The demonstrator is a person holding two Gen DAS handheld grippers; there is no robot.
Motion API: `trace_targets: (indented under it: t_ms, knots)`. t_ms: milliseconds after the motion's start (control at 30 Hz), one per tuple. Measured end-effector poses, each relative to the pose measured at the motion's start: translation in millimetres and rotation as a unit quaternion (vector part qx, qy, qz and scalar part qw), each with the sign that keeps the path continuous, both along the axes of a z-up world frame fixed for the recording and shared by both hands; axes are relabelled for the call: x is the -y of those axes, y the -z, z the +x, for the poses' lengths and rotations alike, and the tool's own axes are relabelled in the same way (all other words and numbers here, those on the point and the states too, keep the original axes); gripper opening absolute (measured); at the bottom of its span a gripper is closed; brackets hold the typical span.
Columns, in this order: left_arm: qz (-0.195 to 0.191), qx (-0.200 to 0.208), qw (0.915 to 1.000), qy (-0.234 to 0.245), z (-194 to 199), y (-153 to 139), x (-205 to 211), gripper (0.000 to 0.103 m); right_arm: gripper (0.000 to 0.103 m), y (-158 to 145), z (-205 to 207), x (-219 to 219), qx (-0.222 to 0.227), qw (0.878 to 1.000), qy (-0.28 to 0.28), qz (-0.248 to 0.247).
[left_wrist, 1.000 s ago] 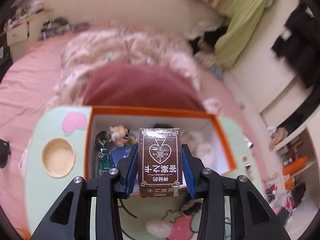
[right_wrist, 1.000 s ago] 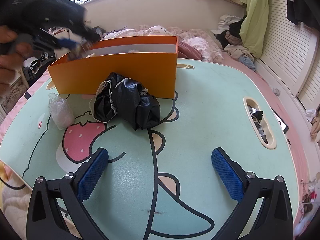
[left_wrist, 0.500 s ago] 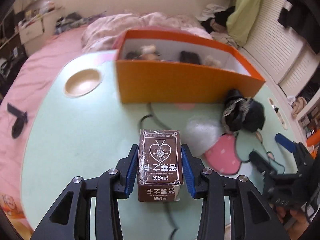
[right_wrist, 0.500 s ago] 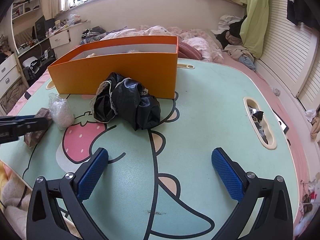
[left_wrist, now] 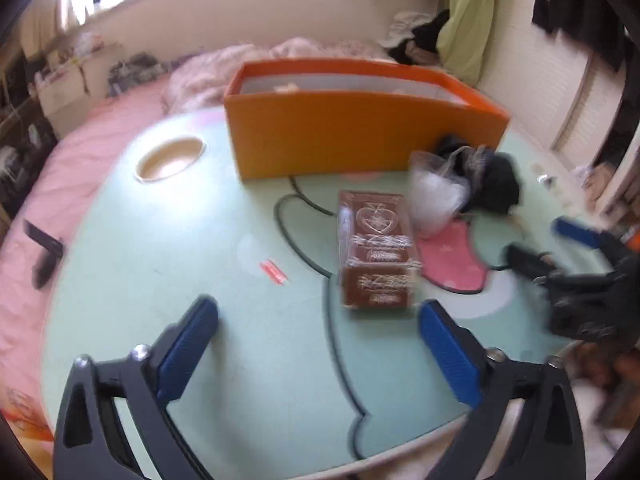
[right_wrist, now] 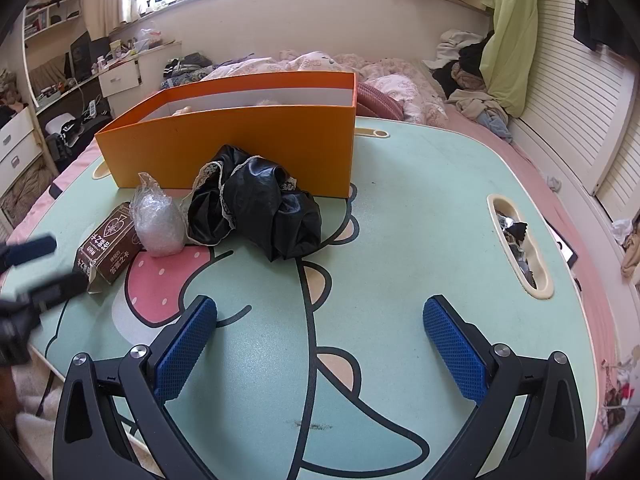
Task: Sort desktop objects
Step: 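Grasp the brown card box in the orange box with the left gripper, place it on table, then grasp the beige fluffy pompom in the box with the right gripper, set it on table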
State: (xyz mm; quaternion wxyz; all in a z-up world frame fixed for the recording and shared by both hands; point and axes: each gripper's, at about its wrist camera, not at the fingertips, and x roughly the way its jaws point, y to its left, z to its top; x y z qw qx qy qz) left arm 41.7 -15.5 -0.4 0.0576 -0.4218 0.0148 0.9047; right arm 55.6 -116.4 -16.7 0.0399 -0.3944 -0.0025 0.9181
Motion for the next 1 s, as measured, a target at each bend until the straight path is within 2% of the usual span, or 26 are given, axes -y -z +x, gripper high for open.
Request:
trace_targets:
  t_ms: [33, 300, 333, 400, 433, 467, 500, 567, 667, 767, 900, 1000]
  knots:
    - [0.013, 0.005, 0.9999, 0.003, -2.2, -1.3, 2.4, 0.103, 0.102, -0.7, 6.2, 3.4, 0.000, 1.000, 0.000, 0.002]
    - [0.011, 0.000, 0.9999, 0.001, -6.2, -3.6, 4.9, 0.103, 0.102, -3.6, 16.1, 5.5, -0.006, 1.000, -0.010, -0.012]
    - [0.011, -0.001, 0.9999, 0.001, -6.0, -3.7, 4.7, 0.103, 0.102, -4.3, 29.5, 12.1, -0.010, 1.000, -0.015, -0.020]
    - [0.011, -0.001, 0.9999, 0.000, -5.9, -3.8, 4.6, 0.103, 0.083, -9.6, 37.6, 9.0, -0.020, 0.998, -0.033, -0.056]
    - [0.011, 0.000, 0.9999, 0.000, -5.8, -3.8, 4.5, 0.103, 0.062, -13.1, 41.2, 8.9, -0.023, 0.996, -0.040, -0.070]
    - [0.010, -0.001, 0.9999, 0.000, -5.7, -3.8, 4.3, 0.103, 0.056, -19.6, 38.3, 5.7, -0.024, 0.995, -0.046, -0.084]
    - [0.010, -0.001, 0.9999, 0.001, -5.6, -4.6, 5.0, 0.103, 0.055, -29.8, 32.3, 2.8, -0.024, 0.994, -0.054, -0.096]
    - [0.011, -0.002, 0.9999, 0.002, -7.3, -3.5, 3.2, 0.103, 0.036, -55.3, 15.6, -2.6, -0.025, 0.989, -0.072, -0.127]
    - [0.011, -0.003, 0.9999, 0.002, -6.5, -2.4, 1.8, 0.103, 0.035, -94.4, -22.9, -3.0, -0.009, 0.985, -0.097, -0.144]
    - [0.011, -0.003, 0.9999, 0.002, -6.5, -2.6, 1.6, 0.103, 0.035, -108.9, -66.9, 10.1, 0.036, 0.988, -0.107, -0.107]
    - [0.012, -0.005, 0.9999, 0.003, -8.7, -2.0, -1.6, 0.103, 0.037, -93.0, -113.9, 23.6, 0.096, 0.988, -0.108, -0.047]
    - [0.013, -0.006, 0.9999, 0.004, -9.7, -2.0, -1.6, 0.103, 0.037, -74.3, -137.4, 25.5, 0.130, 0.985, -0.098, -0.052]
